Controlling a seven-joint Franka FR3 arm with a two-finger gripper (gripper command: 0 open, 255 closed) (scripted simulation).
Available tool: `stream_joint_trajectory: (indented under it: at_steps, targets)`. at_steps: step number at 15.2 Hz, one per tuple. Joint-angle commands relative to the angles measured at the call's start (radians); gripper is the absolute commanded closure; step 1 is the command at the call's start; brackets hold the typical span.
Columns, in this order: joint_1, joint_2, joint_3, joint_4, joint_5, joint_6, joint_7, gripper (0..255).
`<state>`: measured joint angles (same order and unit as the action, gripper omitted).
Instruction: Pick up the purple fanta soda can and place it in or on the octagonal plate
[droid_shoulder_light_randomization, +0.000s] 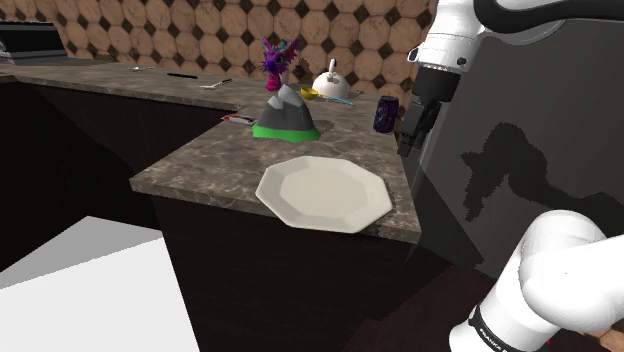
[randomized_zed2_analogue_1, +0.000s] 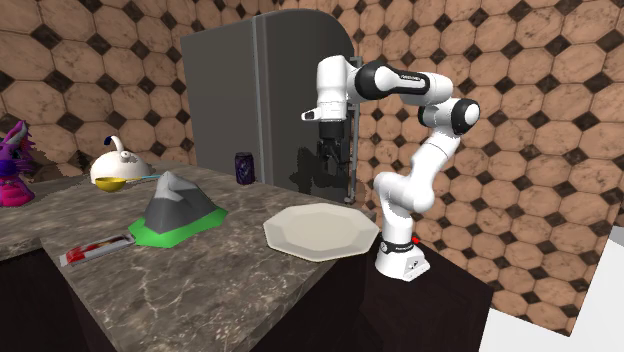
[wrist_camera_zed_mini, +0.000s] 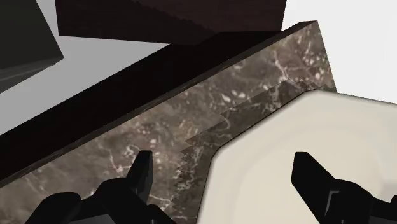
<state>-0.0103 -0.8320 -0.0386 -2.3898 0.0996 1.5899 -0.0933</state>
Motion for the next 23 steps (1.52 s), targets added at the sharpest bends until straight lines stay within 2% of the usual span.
stream_joint_trajectory:
  at_steps: [1, 12, 18, 23]
  targets:
    - [0.000, 0.000, 0.000, 0.000, 0.000, 0.000, 0.000, 0]
    - [-0.063, 0.310, -0.152, 0.238, -0.113, 0.067, -0.143, 0]
    - [-0.087, 0.496, -0.230, 0.417, -0.131, 0.076, -0.220, 0]
    - [-0.110, 0.663, -0.292, 0.598, -0.119, 0.064, -0.290, 0]
